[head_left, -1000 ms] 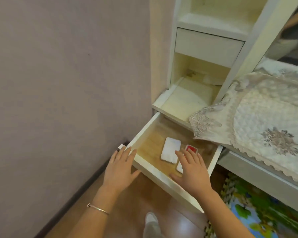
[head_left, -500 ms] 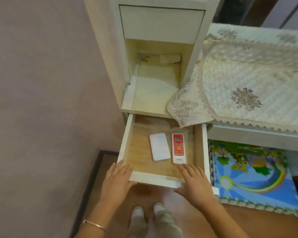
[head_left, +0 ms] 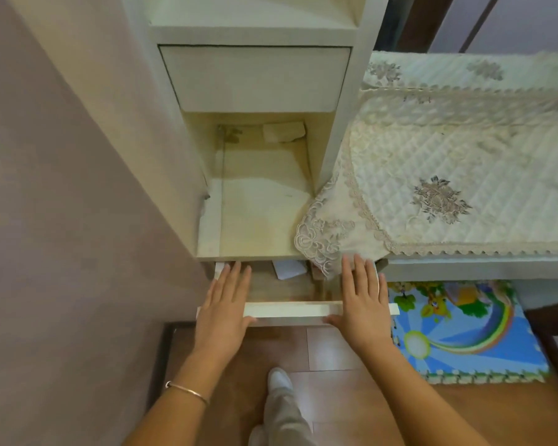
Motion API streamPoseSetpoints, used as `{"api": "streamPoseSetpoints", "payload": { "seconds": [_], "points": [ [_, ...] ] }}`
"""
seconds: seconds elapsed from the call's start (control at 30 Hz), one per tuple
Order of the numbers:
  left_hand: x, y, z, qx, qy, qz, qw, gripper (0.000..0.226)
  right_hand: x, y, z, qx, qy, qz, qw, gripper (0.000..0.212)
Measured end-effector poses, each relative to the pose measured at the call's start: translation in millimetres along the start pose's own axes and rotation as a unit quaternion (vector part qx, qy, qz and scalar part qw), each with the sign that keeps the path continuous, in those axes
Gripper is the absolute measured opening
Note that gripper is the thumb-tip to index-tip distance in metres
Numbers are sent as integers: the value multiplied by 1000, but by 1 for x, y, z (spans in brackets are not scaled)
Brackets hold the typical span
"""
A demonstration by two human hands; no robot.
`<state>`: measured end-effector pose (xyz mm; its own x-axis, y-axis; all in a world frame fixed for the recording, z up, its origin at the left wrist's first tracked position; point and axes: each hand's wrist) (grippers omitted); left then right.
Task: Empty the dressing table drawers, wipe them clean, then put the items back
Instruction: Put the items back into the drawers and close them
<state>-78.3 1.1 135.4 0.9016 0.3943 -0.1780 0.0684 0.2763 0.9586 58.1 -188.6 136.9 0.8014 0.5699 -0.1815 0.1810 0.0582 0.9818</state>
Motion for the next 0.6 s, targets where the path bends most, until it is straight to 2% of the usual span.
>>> {"api": "streamPoseSetpoints", "payload": {
  "seconds": [0.17,0.27,0.4,0.6],
  "points": [
    [50,5,-14,52,-18,-1,998,105,51,2,4,-8,16,26,999,132],
    [69,3,-16,82,-28,12,996,97,72,0,5,-10,20,24,999,122],
    [86,5,-18,38,-36,56,997,92,87,-1,4,4,20,59,998,98],
    [87,4,-20,23,-42,67,997,92,89,-6,7,5,31,64,997,96]
  ]
}}
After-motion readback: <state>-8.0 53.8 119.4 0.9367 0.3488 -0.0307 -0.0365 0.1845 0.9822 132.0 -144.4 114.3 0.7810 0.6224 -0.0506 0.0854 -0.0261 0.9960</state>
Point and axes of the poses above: each hand's wrist, its own x-axis towards the middle knuckle, its own y-axis out of the back of the hand, z = x × y, and after that the axes turned 7 degrees about -z, right-handed
